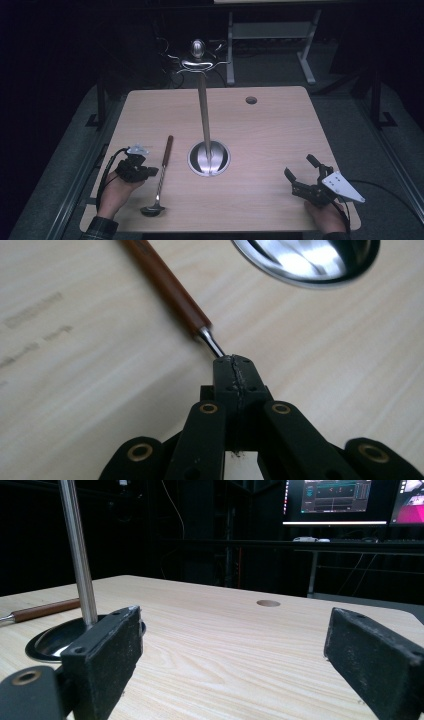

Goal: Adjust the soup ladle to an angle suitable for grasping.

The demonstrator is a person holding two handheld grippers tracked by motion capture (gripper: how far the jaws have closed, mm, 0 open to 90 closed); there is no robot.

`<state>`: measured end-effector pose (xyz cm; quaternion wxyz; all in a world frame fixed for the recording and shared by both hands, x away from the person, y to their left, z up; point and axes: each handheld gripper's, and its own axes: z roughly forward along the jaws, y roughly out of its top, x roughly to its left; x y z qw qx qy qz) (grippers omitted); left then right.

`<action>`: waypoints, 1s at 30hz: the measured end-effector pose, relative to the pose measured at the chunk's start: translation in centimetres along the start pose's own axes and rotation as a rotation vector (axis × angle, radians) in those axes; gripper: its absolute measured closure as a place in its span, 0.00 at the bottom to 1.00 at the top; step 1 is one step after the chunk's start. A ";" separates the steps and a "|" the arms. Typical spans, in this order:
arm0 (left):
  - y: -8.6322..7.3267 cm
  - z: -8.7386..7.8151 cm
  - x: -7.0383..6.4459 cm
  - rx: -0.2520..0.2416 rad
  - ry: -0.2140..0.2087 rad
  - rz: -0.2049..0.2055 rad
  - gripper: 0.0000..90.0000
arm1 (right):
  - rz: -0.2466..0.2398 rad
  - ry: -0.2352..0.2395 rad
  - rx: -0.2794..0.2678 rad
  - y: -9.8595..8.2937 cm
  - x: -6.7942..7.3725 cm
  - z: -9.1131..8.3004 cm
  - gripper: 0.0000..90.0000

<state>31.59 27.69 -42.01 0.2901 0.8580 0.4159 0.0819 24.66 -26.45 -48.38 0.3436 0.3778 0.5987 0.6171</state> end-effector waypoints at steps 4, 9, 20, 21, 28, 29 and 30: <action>0.8 0.1 1.2 -0.021 0.028 -0.019 1.00 | 0.000 0.000 0.000 0.0 0.0 0.0 0.09; 1.5 0.9 2.4 -0.037 0.052 -0.057 1.00 | 0.000 0.000 0.000 0.0 0.0 0.0 0.09; 3.1 3.2 4.5 -0.042 0.080 -0.067 1.00 | -0.001 0.000 0.000 0.0 0.0 0.0 0.09; 3.2 3.5 4.5 -0.040 0.075 -0.077 1.00 | 0.000 0.000 0.000 0.0 0.0 0.0 0.09; 3.7 4.9 4.1 -0.025 0.057 -0.058 1.00 | 0.000 0.001 0.000 0.0 0.0 0.0 0.09; 3.8 5.0 4.0 -0.023 0.055 -0.051 1.00 | 0.000 0.002 0.000 0.0 0.0 0.0 0.09; 3.8 5.1 3.9 -0.020 0.050 -0.043 1.00 | 0.001 0.001 0.000 0.0 0.0 0.0 0.09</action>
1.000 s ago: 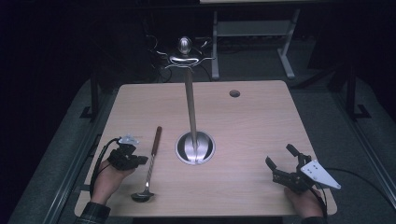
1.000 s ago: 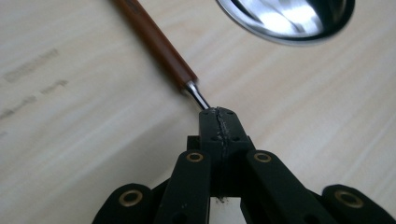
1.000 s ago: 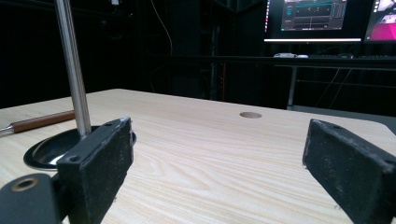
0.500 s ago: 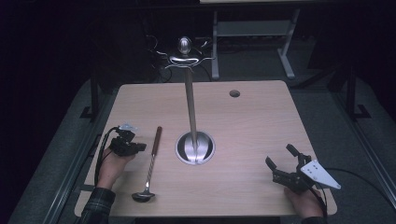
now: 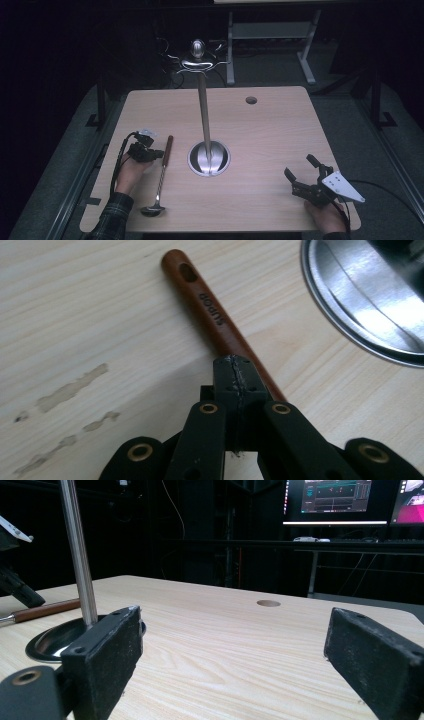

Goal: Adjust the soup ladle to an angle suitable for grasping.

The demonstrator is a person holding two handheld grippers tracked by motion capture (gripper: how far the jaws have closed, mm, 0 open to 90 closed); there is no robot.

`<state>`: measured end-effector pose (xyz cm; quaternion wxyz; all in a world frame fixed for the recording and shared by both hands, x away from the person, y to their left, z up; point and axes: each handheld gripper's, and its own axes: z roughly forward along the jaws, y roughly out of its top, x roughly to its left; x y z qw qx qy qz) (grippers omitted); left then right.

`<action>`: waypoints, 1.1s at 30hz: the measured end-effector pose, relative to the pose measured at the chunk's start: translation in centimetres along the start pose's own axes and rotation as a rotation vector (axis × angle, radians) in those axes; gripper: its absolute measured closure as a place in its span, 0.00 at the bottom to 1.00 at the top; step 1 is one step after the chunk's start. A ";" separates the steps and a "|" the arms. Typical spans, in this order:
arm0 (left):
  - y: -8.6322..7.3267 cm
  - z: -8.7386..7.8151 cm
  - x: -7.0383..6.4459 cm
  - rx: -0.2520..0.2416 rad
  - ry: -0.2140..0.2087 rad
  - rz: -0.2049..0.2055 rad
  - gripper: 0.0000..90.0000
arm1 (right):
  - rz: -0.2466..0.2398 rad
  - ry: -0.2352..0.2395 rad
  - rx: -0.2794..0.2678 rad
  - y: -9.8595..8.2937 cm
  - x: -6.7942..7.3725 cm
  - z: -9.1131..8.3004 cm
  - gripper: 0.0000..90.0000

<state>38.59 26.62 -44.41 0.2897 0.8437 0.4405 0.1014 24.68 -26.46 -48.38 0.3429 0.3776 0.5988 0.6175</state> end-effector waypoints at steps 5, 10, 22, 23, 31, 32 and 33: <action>0.2 0.3 -0.7 0.001 -0.011 0.009 1.00 | -0.001 0.001 0.000 0.0 0.0 0.0 0.09; 0.5 0.6 -1.6 0.003 -0.038 0.032 1.00 | -0.001 0.001 0.000 0.0 0.0 0.0 0.09; 1.2 1.1 -3.3 0.021 -0.088 0.088 1.00 | -0.001 0.001 0.000 0.0 0.0 0.0 0.09; 1.2 1.2 -3.4 0.014 -0.092 0.086 1.00 | -0.003 0.001 0.000 0.0 0.0 0.0 0.09; 1.3 0.9 -3.7 0.026 -0.094 0.103 1.00 | -0.005 0.000 0.000 0.0 0.0 0.0 0.09; 1.3 0.7 -3.7 0.028 -0.092 0.084 1.00 | -0.005 0.000 0.000 0.0 0.0 0.0 0.09; 1.4 0.6 -3.7 0.032 -0.091 0.075 1.00 | -0.003 0.000 0.001 0.0 0.0 0.0 0.09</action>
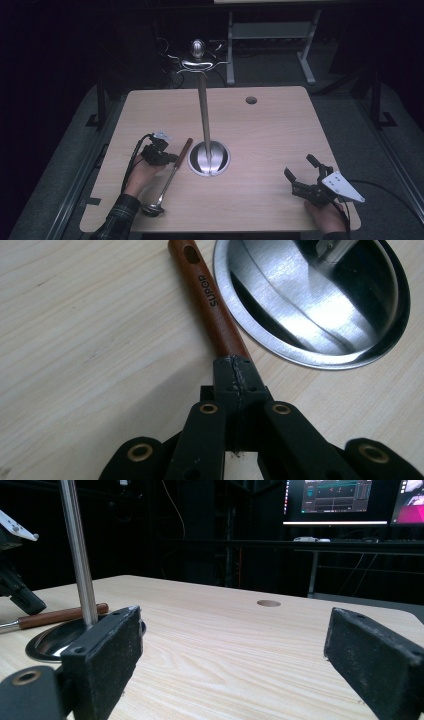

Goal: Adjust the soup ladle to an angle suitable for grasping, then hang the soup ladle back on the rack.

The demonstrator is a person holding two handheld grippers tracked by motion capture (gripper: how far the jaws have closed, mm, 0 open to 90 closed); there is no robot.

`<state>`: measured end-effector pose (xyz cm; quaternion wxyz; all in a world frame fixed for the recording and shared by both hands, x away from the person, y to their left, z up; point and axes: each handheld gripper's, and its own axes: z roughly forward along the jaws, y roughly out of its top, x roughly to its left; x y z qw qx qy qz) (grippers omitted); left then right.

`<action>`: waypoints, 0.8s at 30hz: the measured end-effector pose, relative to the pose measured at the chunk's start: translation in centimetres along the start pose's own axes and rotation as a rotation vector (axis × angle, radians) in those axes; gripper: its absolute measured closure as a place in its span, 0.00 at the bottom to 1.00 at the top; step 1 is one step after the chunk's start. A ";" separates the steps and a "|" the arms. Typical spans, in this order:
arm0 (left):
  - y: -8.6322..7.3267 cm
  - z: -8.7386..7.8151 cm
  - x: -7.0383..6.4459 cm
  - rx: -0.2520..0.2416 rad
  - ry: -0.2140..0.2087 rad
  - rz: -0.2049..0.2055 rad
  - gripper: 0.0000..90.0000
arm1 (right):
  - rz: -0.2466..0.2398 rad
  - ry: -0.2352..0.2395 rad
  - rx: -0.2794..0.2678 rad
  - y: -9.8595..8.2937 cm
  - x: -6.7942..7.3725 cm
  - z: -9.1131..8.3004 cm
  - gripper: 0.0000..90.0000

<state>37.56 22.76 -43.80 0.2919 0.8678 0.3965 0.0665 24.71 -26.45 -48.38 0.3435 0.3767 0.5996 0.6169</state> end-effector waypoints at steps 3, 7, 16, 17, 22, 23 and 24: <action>0.4 -0.5 -0.2 0.030 0.011 -0.008 0.96 | -0.003 0.000 -0.001 0.0 0.0 0.0 0.09; 0.8 -0.9 -0.6 0.057 0.013 -0.011 0.86 | -0.001 0.001 -0.001 0.0 0.0 0.0 0.09; 1.8 -0.2 -1.3 0.121 0.024 -0.031 0.68 | -0.003 0.006 -0.002 0.0 0.0 0.0 0.09; 2.0 -0.1 -1.3 0.134 0.022 -0.030 0.66 | -0.003 0.006 -0.002 0.0 0.0 0.0 0.09; 2.6 0.5 -1.6 0.165 0.042 -0.033 0.62 | -0.002 0.006 -0.001 0.0 0.0 0.0 0.09; 2.6 0.5 -1.6 0.165 0.042 -0.033 0.62 | -0.002 0.006 -0.001 0.0 0.0 0.0 0.09; 2.8 0.7 -1.7 0.179 0.046 -0.030 0.62 | 0.000 0.006 -0.001 0.0 0.0 0.0 0.09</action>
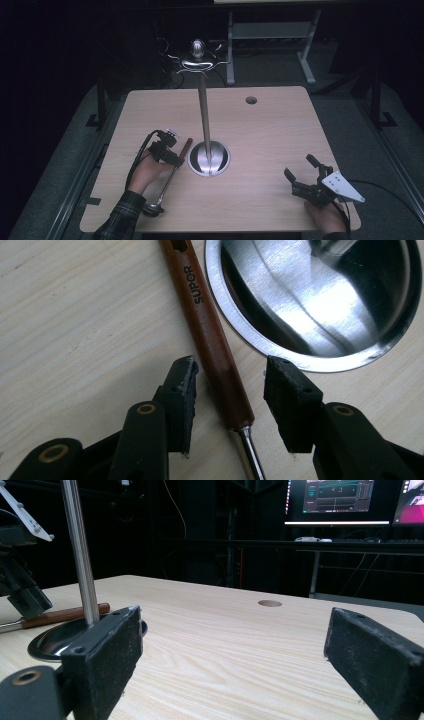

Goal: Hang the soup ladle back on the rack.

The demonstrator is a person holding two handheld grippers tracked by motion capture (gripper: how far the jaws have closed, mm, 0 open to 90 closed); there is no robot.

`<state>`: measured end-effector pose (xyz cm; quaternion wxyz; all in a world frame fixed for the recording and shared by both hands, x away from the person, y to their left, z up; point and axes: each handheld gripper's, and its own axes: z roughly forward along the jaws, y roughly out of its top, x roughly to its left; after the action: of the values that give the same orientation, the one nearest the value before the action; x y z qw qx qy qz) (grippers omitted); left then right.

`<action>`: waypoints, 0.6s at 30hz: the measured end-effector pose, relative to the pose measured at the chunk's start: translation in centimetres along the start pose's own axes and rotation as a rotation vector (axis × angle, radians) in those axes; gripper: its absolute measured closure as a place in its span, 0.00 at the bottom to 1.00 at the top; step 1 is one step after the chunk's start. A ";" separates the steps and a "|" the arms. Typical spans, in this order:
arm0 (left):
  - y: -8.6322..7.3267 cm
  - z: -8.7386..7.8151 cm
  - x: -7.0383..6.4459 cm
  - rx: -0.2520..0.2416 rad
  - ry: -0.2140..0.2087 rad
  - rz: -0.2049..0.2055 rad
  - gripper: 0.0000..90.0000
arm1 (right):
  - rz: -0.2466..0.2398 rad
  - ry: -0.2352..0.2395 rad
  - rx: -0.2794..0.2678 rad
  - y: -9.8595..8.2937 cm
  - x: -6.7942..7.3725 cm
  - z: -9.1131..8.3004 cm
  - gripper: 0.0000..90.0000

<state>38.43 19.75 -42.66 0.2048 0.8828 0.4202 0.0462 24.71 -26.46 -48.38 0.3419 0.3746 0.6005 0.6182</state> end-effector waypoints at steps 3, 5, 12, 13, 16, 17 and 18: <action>0.1 0.2 -0.2 0.008 0.009 -0.004 0.62 | 0.001 0.000 0.000 0.0 0.0 0.0 0.09; 0.1 0.3 -0.3 0.015 0.016 0.001 0.62 | 0.001 0.000 0.000 0.0 0.0 0.0 0.09; -0.1 0.8 -0.2 0.049 0.039 -0.004 0.64 | 0.001 0.000 -0.001 0.0 0.0 0.0 0.09; -0.1 0.8 -0.2 0.051 0.041 -0.003 0.65 | 0.001 0.000 0.000 0.0 0.0 0.0 0.09; -0.1 0.9 -0.3 0.057 0.045 -0.004 0.67 | 0.001 0.000 -0.001 0.0 0.0 0.0 0.09; -0.1 1.0 -0.3 0.056 0.046 -0.007 0.67 | 0.001 0.001 0.000 0.0 0.0 0.0 0.09; -0.1 1.0 -0.3 0.063 0.045 -0.003 0.67 | 0.001 0.001 -0.001 0.0 0.0 0.0 0.09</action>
<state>38.42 19.26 -43.56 0.1673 0.8870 0.4271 0.0526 24.72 -26.47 -48.39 0.3414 0.3746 0.6002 0.6188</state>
